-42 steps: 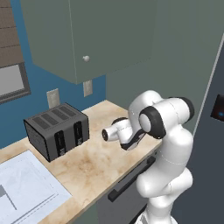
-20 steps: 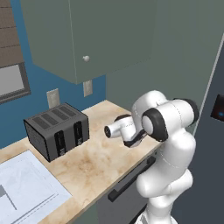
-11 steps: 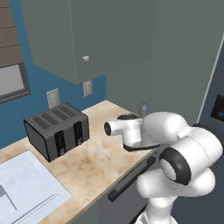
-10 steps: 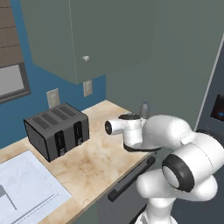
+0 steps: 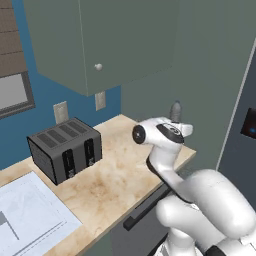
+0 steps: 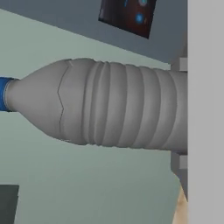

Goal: Take the bottled waters from the counter and place them in the freezer to freeze. Close the freezer door after placing the bottles.

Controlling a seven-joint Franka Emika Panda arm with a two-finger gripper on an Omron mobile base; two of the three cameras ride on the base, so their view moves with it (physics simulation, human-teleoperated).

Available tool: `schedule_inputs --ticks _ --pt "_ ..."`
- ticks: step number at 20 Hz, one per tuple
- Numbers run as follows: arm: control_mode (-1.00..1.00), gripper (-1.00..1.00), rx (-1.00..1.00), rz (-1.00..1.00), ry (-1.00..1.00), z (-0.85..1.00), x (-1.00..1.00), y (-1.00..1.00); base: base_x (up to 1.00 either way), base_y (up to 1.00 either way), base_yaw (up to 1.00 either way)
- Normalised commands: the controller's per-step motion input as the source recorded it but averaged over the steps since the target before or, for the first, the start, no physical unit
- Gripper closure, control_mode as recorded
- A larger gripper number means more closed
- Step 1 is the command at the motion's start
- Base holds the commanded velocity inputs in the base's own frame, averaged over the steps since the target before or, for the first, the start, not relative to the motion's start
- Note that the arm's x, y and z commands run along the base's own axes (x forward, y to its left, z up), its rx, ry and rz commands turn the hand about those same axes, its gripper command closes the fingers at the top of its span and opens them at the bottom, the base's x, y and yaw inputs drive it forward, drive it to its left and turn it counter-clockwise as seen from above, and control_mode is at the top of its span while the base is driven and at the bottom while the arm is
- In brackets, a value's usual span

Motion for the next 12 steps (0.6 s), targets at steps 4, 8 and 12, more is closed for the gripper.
schedule_inputs --ticks 4,8,12 --pt "-1.0 1.0 0.2 0.11 0.06 0.99 -0.98 -0.13 0.0 0.0 0.0" --pt "-1.0 1.0 0.27 0.17 0.1 1.0 -0.99 -0.04 0.0 0.0 0.0" --pt "-1.0 1.0 0.19 0.23 0.13 0.9 -0.96 -0.08 0.0 0.0 0.0"
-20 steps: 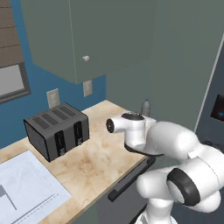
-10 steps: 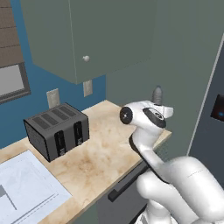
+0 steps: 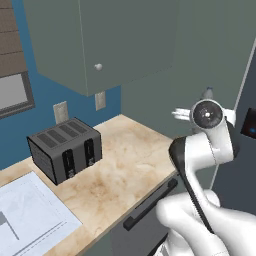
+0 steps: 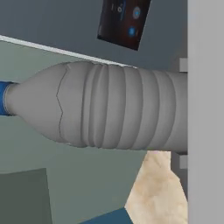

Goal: Take the bottled waters from the counter and place them in the freezer to freeze. Close the freezer door after placing the bottles.

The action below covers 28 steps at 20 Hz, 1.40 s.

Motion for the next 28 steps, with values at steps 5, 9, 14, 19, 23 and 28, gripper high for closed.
schedule_inputs --ticks 5,9,14,19,23,28 --pt "-1.0 1.0 0.07 0.26 0.07 0.64 -0.87 0.0 0.0 0.0 0.0" --pt "-1.0 1.0 0.0 0.25 0.0 0.42 -0.86 0.04 0.0 0.0 0.0" --pt "-1.0 1.0 0.01 0.3 -0.06 0.19 -0.51 0.2 0.0 0.0 0.0" --pt "-1.0 1.0 0.06 0.2 -0.36 0.02 -0.44 0.02 0.0 0.0 0.0" --pt "-1.0 1.0 0.12 0.08 -0.52 0.0 -0.4 0.12 0.0 0.0 0.0" --pt "-1.0 1.0 0.2 0.01 -0.5 0.0 -0.23 0.33 0.0 0.0 0.0"
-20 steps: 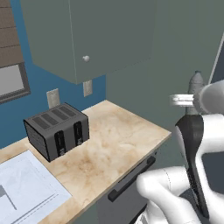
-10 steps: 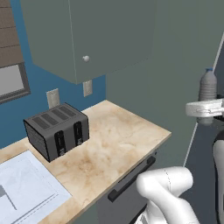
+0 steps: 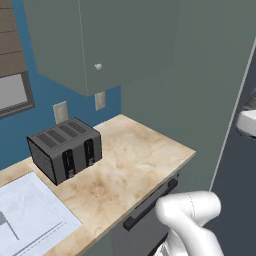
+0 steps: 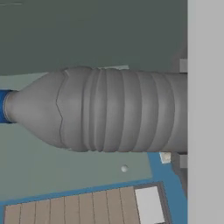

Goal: Take the bottled waters from the counter and place them in the freezer to freeze. Close the freezer door after placing the bottles.

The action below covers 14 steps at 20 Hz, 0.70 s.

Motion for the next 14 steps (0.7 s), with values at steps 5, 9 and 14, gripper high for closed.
schedule_inputs --ticks 5,9,14 --pt "-1.0 1.0 0.08 0.0 -0.2 0.07 -0.1 0.11 0.0 0.0 0.0" --pt "-1.0 1.0 0.0 0.0 -0.02 0.0 0.0 0.22 0.0 0.0 0.0" --pt "-1.0 1.0 0.0 0.0 -0.11 -0.21 0.03 0.2 0.0 0.0 0.0"
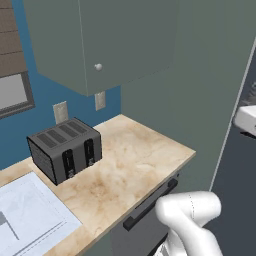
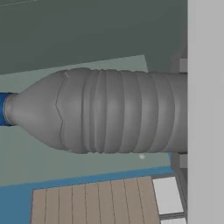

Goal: Take the bottled waters from the counter and place them in the freezer to freeze. Close the freezer door after placing the bottles.

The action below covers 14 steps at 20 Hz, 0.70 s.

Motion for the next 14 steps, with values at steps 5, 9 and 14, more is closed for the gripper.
schedule_inputs --ticks 5,9,14 --pt "-1.0 1.0 0.0 0.0 -0.23 -0.06 -0.31 0.03 0.0 0.0 0.0" --pt "1.0 1.0 0.0 0.0 0.0 0.0 0.0 0.0 -0.99 -0.27 0.0" --pt "1.0 1.0 0.0 0.0 0.0 0.0 0.0 0.0 -1.0 -0.73 0.0"
